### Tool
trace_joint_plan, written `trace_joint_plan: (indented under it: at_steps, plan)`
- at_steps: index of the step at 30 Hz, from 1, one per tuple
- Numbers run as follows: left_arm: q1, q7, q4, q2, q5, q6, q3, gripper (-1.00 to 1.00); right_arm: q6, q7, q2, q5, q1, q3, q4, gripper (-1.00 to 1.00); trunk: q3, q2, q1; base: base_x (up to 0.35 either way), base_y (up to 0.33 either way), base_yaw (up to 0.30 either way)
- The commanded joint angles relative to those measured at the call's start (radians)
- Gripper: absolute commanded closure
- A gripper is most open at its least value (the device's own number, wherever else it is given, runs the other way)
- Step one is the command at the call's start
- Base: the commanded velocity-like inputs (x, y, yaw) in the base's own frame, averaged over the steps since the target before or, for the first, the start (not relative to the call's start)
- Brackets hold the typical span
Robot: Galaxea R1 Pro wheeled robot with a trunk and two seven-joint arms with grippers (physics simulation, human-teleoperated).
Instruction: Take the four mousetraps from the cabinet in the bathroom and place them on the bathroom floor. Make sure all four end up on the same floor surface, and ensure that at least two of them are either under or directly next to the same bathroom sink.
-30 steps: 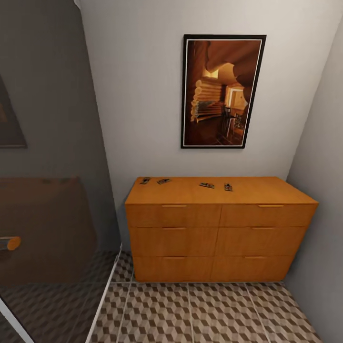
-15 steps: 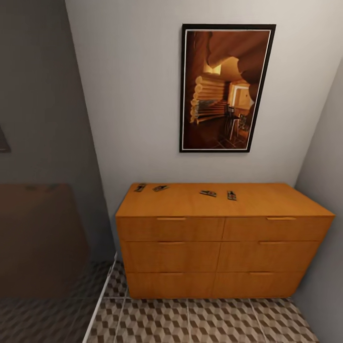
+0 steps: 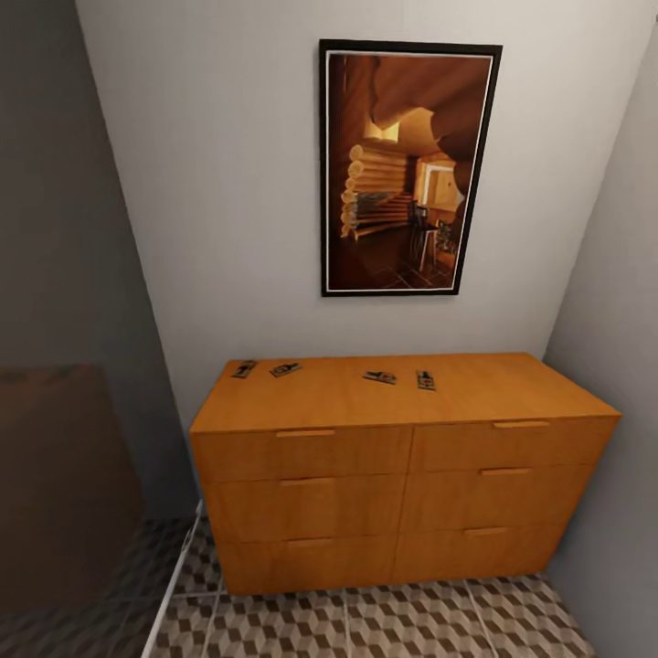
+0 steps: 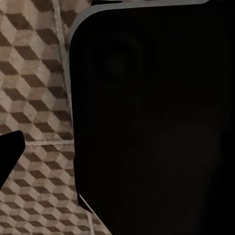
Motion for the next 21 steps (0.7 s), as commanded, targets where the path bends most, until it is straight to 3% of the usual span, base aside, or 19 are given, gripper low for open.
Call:
trace_joint_plan:
  at_steps: [1,10,21]
  plan:
    - [0.0,0.0,0.0,0.0,0.001,-0.001,0.001,-1.0,0.0,-0.001,0.0,0.0,0.0,0.0,0.0,-1.0,-0.001,0.0,0.0,0.008,-0.003,-0.072]
    - [0.0,0.0,0.0,0.0,0.001,-0.001,0.0,-1.0,0.0,-0.001,0.0,0.001,-0.001,0.0,0.0,-1.0,0.0,0.0,0.0,0.022,-0.014,-0.026]
    - [0.0,0.0,0.0,0.0,0.001,-0.001,-0.001,-1.0,0.0,-0.001,0.0,0.002,0.0,0.0,0.0,-1.0,0.0,0.0,0.0,0.149,-0.105,-0.002]
